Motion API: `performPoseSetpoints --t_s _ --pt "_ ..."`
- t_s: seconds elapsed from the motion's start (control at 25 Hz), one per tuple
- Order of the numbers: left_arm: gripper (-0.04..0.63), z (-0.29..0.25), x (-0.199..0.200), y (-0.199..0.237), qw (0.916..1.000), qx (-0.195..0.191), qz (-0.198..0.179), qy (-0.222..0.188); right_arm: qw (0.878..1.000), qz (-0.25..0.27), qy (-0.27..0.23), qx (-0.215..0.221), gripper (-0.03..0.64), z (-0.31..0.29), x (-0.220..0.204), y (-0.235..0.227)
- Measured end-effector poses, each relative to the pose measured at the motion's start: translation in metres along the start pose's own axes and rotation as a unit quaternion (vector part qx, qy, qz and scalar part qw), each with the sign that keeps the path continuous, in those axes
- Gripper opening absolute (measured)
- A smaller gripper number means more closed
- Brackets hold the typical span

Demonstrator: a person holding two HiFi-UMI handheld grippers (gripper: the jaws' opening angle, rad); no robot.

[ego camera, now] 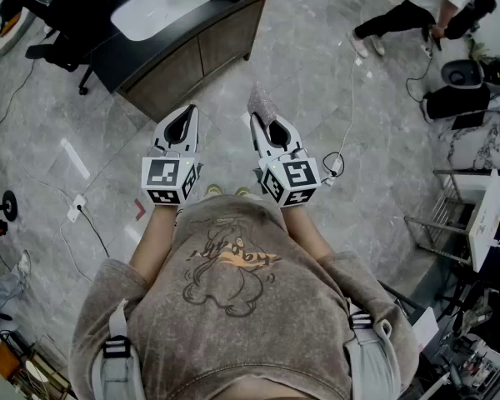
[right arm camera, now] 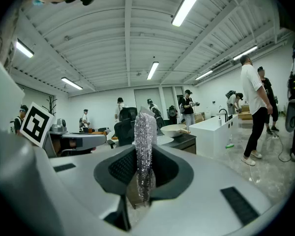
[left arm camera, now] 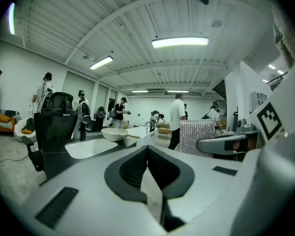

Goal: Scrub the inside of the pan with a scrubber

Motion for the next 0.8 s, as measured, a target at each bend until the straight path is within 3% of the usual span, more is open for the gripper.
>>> performPoseSetpoints --t_s 0.44,0.8 --pt "0.017 -0.016 -0.009 0.025 0.9997 -0.025 -0.006 0.006 1.000 -0.015 -0.023 -0.013 0.081 -0.022 -0.005 0.006" --pt "0.017 -0.058 -0.009 0.047 0.9996 -0.026 -0.004 0.005 0.999 -0.016 -0.035 -0.020 0.081 -0.057 0.006 -0.020"
Point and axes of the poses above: the fingertips, and each gripper's own axes: z backward along the fingers, y to its left, x out of its top, the point moved 8 cm from there along z, backward along the fingers, and after that the axes turned 5 degrees about -z, right-handed, at the moved point
